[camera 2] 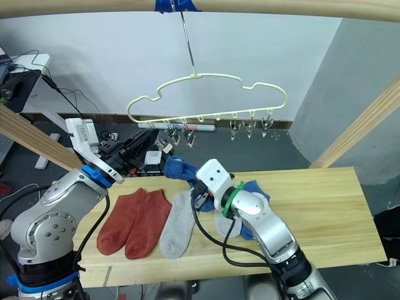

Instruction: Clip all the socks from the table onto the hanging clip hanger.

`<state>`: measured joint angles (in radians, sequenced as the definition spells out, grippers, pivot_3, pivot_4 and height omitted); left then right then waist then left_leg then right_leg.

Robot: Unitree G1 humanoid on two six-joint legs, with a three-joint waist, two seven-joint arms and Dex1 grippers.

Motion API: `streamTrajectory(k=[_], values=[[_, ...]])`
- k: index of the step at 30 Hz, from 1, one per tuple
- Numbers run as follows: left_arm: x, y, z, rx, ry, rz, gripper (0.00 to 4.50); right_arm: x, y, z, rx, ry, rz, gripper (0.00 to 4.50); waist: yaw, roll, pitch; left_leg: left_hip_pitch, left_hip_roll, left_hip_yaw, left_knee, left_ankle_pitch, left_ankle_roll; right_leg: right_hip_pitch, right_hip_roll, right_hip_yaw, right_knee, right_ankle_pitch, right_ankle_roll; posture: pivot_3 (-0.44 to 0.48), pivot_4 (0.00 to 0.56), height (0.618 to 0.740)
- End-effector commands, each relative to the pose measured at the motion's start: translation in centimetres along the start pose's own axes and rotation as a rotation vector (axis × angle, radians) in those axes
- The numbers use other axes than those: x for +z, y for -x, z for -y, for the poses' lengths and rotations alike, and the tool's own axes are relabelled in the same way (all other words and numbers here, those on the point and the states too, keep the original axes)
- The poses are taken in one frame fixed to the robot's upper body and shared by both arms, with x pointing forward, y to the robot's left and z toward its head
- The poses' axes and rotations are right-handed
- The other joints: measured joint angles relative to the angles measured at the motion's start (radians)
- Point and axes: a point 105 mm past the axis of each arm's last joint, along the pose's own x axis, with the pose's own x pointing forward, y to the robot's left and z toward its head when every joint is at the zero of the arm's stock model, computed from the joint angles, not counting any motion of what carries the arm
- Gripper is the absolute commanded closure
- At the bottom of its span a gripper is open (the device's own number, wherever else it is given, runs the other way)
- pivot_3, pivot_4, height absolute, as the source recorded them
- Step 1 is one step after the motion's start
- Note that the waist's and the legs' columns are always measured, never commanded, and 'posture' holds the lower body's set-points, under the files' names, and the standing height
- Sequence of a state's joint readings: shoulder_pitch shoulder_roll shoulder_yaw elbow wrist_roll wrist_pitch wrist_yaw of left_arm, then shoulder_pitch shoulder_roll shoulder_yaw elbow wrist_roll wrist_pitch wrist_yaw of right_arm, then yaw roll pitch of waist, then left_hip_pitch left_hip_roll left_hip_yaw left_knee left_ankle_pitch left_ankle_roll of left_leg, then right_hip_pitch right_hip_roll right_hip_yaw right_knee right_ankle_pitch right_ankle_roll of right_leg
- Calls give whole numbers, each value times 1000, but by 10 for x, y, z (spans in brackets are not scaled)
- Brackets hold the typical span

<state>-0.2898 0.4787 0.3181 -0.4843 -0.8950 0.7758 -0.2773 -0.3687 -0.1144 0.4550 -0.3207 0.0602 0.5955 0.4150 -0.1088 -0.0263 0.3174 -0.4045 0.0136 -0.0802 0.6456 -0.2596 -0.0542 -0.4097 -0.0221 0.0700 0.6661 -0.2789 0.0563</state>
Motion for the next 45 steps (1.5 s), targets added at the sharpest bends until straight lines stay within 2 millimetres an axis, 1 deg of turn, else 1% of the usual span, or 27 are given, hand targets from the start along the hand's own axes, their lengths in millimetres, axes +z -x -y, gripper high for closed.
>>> streamTrajectory(k=[1,7,15,20,22,23,24,29,33,35,39,42,44,45], values=[[14,4,12,-44,-42,42,4500,15,-3,-4,14,15,63,4481,0,0,0,0,0,0,0,0,0,0,0,0,0,0,0,-146,325,740],[12,6,12,-43,-50,31,4500,28,-9,-4,5,7,113,4481,1,0,0,0,0,0,0,0,0,-1,0,0,0,0,0,-140,322,740],[9,6,12,-41,-44,23,4500,33,-11,-3,-4,8,137,4481,1,0,0,0,0,0,0,0,0,-1,0,0,0,0,0,-137,319,740],[9,8,7,-15,-62,18,4500,33,-13,-4,-10,8,137,4481,1,0,0,0,0,0,0,0,0,-1,0,0,0,0,0,-136,319,740],[8,9,4,-5,-69,13,3898,33,-13,-5,-5,8,138,4500,1,0,0,0,0,0,0,0,0,-1,0,0,0,0,0,-134,318,740],[8,9,4,-7,-70,11,3715,34,-13,-6,-1,7,141,4500,1,0,0,0,0,0,0,0,0,-1,0,0,0,0,0,-134,318,740],[8,9,5,-14,-66,10,3337,34,-14,-6,3,6,142,4500,1,0,0,0,0,0,0,0,0,-1,0,0,0,0,0,-134,318,740],[6,13,6,-20,-65,4,1952,37,-15,-11,25,11,160,4500,1,0,0,0,0,0,0,0,0,-1,0,0,0,0,0,-130,317,740],[4,16,10,-46,-78,-12,673,35,-16,-18,60,4,148,3241,2,0,0,0,1,0,0,0,0,-1,0,0,0,0,0,-129,315,740],[3,17,7,-27,-114,-13,662,30,-14,-22,90,39,121,2552,2,0,0,0,1,0,0,0,0,-1,0,0,0,0,0,-132,316,740],[3,17,7,-12,-193,-13,662,24,-5,-22,106,60,97,2552,2,0,0,0,0,0,0,0,0,-1,0,0,0,0,0,-135,317,740],[2,16,9,15,-338,7,662,14,24,-17,146,107,56,2552,9,0,0,-1,0,0,0,0,0,-1,-1,0,-1,0,0,-135,317,740],[3,15,11,34,-407,48,662,13,44,-16,185,143,34,2552,15,0,0,-2,-1,0,0,0,0,-1,-2,0,-2,0,0,-135,317,740],[3,15,12,48,-426,68,662,15,54,-15,205,149,31,2552,18,1,0,-2,-1,0,0,0,0,-1,-2,0,-2,0,0,-160,324,740]])
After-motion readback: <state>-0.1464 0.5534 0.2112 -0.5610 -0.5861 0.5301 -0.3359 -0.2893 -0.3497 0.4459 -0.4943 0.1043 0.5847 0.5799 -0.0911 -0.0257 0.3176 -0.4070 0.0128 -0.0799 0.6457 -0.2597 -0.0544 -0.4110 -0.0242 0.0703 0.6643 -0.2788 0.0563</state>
